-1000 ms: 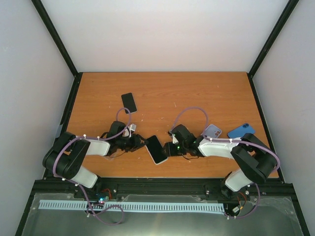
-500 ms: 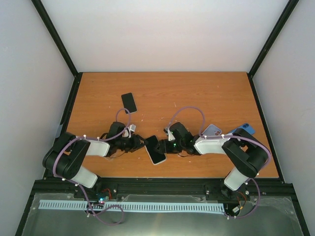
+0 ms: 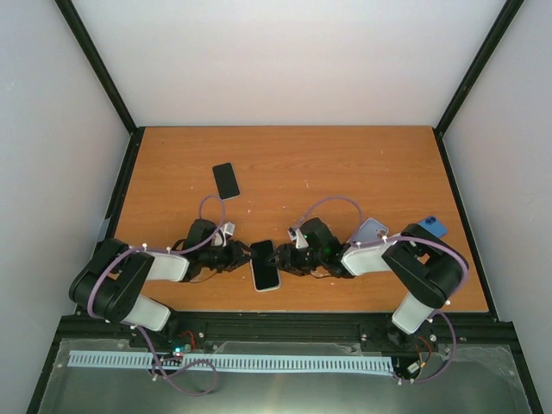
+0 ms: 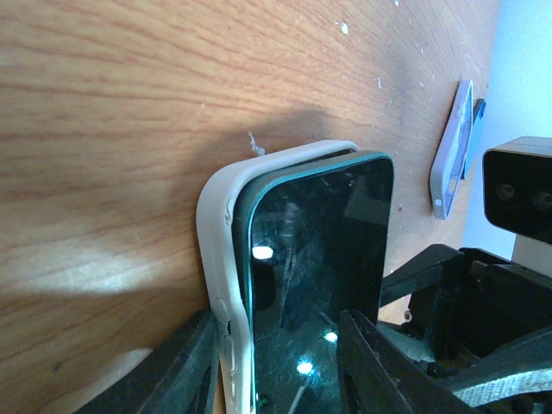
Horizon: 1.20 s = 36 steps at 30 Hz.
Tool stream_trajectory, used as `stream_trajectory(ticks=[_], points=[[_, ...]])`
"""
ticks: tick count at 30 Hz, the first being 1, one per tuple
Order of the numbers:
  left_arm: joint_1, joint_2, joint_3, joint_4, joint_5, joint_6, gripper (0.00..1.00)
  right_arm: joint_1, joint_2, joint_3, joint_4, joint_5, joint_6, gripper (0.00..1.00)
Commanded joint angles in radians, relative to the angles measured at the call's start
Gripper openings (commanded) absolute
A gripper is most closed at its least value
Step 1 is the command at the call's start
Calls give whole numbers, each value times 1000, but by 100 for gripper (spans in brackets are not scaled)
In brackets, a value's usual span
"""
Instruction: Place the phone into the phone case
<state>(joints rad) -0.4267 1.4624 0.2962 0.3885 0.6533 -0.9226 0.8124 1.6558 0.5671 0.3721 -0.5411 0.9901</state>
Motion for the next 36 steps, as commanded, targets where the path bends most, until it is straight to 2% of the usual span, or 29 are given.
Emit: stream_trajectory(ticks=[1,13,21,30,33,36], points=[[-24,-27,-16,23,38,-21,39,7,-11,2,218,-54,105,58],[-27,-89,-42,16,41,-50,43,7,28,-46,467,-99,233,59],[-27,-107,-55,3,29,-57,44,8,30,-22,361,-82,159,58],[-27,-119,-54,-10,22,-63,44,8,35,-11,317,-63,105,28],[-27,-117,-48,-14,20,-65,44,8,48,-4,316,-66,101,22],[-27,-119,-45,-20,18,-64,44,8,55,4,298,-60,91,20]])
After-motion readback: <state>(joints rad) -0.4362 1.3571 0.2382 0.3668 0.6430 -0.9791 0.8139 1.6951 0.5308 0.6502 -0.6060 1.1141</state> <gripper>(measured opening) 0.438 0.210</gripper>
